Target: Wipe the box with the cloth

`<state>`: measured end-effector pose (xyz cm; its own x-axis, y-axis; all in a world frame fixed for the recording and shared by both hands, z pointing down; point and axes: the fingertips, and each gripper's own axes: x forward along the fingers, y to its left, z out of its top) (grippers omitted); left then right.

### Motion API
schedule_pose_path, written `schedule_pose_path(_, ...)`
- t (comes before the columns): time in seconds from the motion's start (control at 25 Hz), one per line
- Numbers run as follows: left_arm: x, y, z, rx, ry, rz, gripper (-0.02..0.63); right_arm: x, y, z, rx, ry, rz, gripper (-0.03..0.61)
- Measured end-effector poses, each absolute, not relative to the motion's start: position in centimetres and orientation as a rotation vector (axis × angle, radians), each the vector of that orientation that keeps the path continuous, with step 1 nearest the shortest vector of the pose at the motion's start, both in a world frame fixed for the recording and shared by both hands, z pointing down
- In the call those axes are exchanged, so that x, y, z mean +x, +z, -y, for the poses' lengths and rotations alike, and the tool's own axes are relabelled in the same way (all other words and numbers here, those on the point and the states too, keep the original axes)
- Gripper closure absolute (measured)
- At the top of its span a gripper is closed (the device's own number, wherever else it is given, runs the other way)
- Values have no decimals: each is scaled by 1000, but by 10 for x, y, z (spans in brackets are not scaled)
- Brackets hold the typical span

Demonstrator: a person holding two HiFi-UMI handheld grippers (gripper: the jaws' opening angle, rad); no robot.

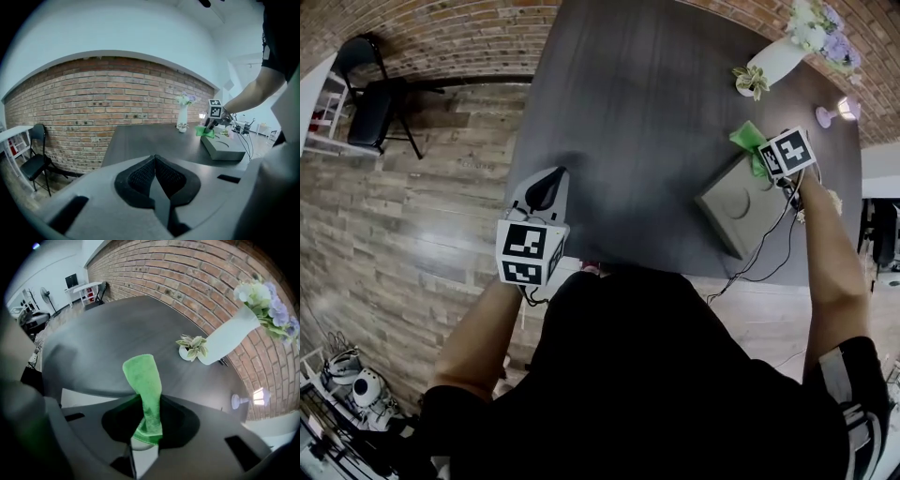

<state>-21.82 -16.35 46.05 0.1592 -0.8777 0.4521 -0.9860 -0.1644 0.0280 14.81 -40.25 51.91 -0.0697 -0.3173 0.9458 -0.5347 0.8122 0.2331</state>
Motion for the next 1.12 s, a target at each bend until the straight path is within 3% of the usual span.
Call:
schedule_pose_path(0.76, -161, 467, 202, 2342, 487, 1552, 604, 64, 512, 226, 402, 278, 1865, 494)
schedule_pose_path(1.12, -137, 466, 205, 2332, 549, 1563, 604, 114, 518, 264, 392, 332, 1834, 492)
